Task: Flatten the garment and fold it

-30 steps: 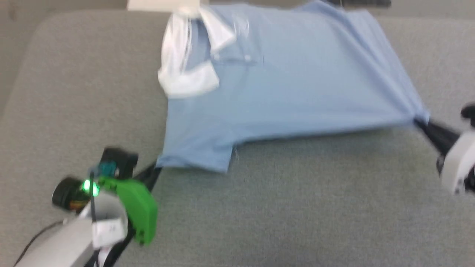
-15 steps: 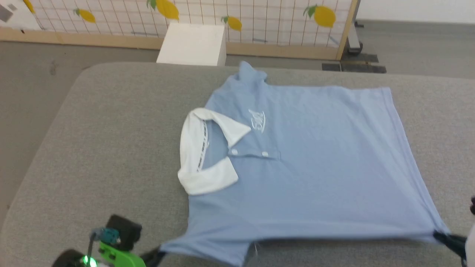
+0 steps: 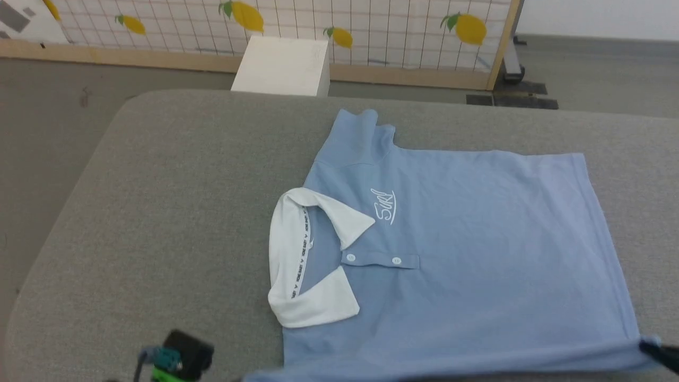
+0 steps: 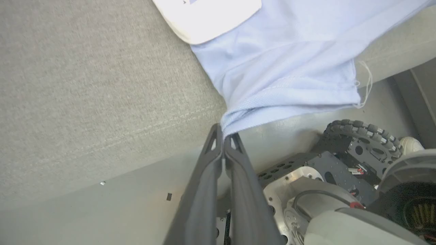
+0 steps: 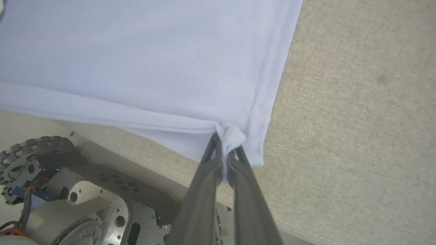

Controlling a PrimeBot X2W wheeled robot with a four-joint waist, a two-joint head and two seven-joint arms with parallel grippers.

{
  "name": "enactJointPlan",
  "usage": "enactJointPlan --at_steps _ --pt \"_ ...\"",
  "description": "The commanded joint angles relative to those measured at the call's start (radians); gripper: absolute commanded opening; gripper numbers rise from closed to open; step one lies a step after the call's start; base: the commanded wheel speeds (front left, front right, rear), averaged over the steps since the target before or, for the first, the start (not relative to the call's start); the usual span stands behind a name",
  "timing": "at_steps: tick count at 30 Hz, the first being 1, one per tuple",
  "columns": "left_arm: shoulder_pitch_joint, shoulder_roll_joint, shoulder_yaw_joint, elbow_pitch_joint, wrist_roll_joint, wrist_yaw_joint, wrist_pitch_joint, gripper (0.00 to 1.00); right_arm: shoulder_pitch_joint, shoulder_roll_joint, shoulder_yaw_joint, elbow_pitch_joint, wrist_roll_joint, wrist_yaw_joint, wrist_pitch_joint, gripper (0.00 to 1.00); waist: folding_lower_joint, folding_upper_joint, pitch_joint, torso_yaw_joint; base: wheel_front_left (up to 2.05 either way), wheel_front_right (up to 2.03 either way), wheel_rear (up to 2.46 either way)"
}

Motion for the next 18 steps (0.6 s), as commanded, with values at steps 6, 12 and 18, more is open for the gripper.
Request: enactJointPlan --at_steps 6,12,18 --pt "-0.140 -0.072 0.072 0.016 0.051 0.006 -0.061 0.00 -0.024 0.021 -0.126 -0.067 -0.018 -0.002 -0.016 0.00 0.0001 0.0000 0.084 -0.007 0.00 0.00 0.00" --pt "-0.283 -0.158 0.104 0.080 0.081 -0.012 -0.069 0.00 -0.072 0.067 -0.240 -0.062 -0.083 -0.002 0.012 0.00 0.0001 0.0000 0.173 -0.016 0.00 0.00 0.00" --pt "-0.414 -0.240 0.110 0.204 0.103 -0.021 -0.047 0.00 -0.116 0.139 -0.334 -0.042 -0.174 -0.002 0.062 0.00 0.0001 0.0000 0.256 -0.029 0.00 0.00 0.00"
